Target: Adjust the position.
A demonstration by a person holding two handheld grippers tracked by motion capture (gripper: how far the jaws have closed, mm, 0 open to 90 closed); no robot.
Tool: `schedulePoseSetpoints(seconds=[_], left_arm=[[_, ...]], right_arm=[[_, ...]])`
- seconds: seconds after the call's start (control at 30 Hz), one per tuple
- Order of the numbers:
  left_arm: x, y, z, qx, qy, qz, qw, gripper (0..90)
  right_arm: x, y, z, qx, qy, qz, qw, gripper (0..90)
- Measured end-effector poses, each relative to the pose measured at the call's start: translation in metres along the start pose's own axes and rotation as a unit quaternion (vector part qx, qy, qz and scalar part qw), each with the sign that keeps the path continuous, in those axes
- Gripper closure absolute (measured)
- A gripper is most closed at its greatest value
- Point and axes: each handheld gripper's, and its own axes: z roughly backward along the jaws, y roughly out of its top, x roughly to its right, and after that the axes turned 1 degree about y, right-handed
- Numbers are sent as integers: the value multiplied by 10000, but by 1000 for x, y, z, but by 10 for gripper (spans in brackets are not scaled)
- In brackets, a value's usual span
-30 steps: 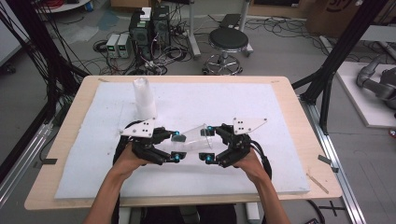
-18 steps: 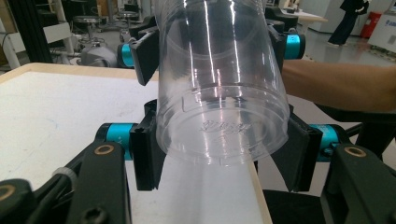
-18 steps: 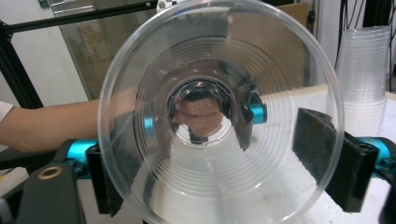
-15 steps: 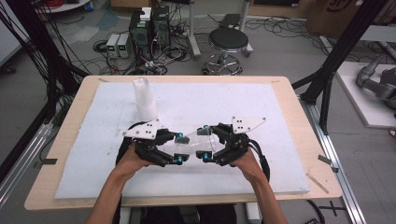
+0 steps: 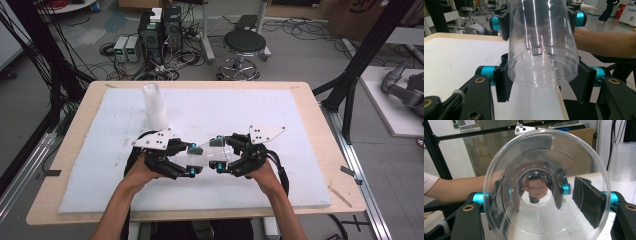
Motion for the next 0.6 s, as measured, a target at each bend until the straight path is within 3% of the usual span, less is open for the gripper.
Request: schedulePoseSetpoints(seconds=[0.33, 0.37, 0.4, 0.43, 0.47, 0.5, 0.6], left_arm=[[0, 0, 0, 15, -13, 20, 10000, 415], [0, 0, 0, 16, -13, 33, 10000, 371], [0, 1, 0, 57, 13, 119, 9999, 240], [-1, 1, -1, 56, 82, 260, 9996, 240], [-2, 2, -1, -10, 148, 354, 9993, 82], [-2, 2, -1, -75, 181, 372, 9991, 19], [-2, 3, 0, -67, 170, 326, 9993, 17]], right_arm=[[0, 0, 0, 30, 22, -3, 10000, 306], [0, 0, 0, 50, 20, 9, 10000, 306], [0, 0, 0, 55, 21, 21, 10000, 306], [0, 0, 0, 55, 21, 21, 10000, 306], [0, 0, 0, 57, 20, 19, 10000, 306], [0, 0, 1, 63, 18, 18, 10000, 306], [1, 0, 2, 60, -2, 13, 10000, 306]])
